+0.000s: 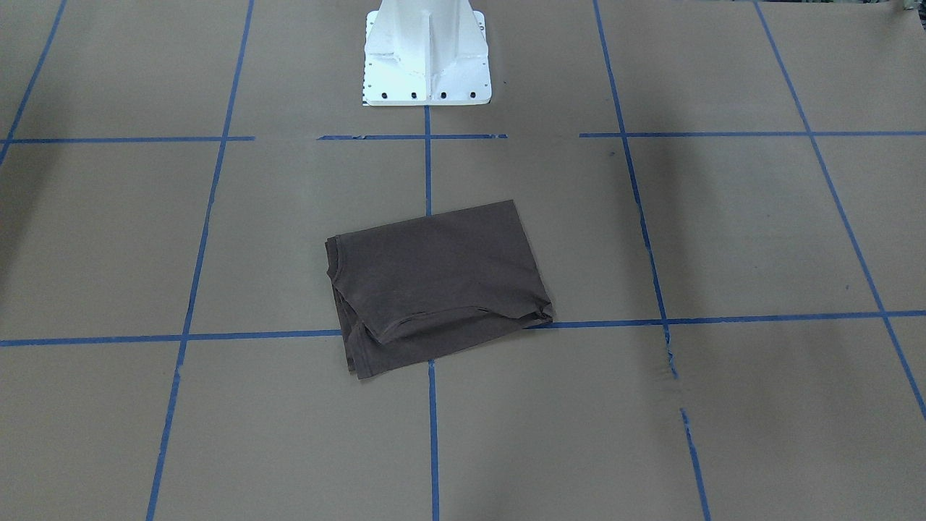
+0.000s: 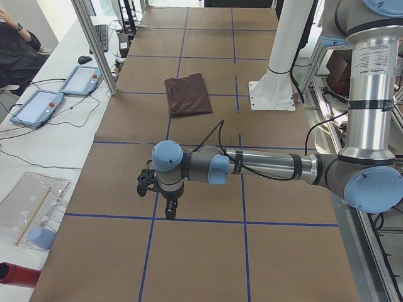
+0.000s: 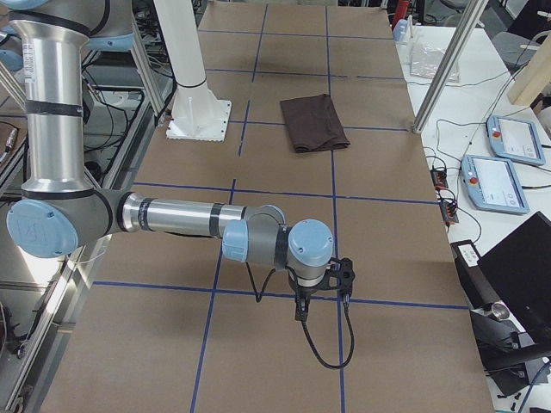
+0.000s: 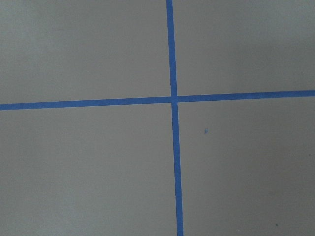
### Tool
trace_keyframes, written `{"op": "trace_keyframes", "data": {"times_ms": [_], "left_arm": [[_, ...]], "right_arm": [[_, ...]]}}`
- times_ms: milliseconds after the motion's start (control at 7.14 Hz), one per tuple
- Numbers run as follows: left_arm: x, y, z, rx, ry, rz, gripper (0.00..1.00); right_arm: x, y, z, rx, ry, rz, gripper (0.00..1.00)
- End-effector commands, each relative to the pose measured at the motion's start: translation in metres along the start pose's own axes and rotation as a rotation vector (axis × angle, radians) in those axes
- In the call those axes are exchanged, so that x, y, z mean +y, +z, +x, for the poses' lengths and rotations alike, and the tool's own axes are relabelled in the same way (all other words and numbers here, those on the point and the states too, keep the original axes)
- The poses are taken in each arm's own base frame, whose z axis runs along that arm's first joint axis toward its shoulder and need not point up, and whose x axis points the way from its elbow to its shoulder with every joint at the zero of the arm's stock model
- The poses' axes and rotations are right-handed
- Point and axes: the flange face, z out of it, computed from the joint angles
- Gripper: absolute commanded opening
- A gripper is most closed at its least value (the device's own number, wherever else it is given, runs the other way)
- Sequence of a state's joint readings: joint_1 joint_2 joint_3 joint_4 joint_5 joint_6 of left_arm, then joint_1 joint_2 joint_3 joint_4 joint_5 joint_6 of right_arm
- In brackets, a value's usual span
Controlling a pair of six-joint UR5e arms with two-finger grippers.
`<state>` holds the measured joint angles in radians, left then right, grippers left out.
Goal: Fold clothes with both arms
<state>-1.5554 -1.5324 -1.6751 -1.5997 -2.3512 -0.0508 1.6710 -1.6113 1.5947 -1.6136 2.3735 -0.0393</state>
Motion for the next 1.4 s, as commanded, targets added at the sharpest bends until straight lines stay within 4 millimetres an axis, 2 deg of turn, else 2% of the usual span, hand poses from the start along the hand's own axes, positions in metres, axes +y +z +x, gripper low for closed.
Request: {"op": "trace_keyframes", "data": {"times_ms": [0, 1260], "left_arm": [[0.0000, 0.0000, 0.0000, 0.000, -0.004, 0.000, 1.00], [-0.0006, -0.0004, 0.0010, 0.006, 0.002, 0.000, 1.00]], "right_arm": [[-0.0010, -0.0050, -0.0048, -0.004, -0.009, 0.010, 1.00], [0.0022, -0.0096, -0.0106, -0.013, -0.018, 0.019, 1.00]]}}
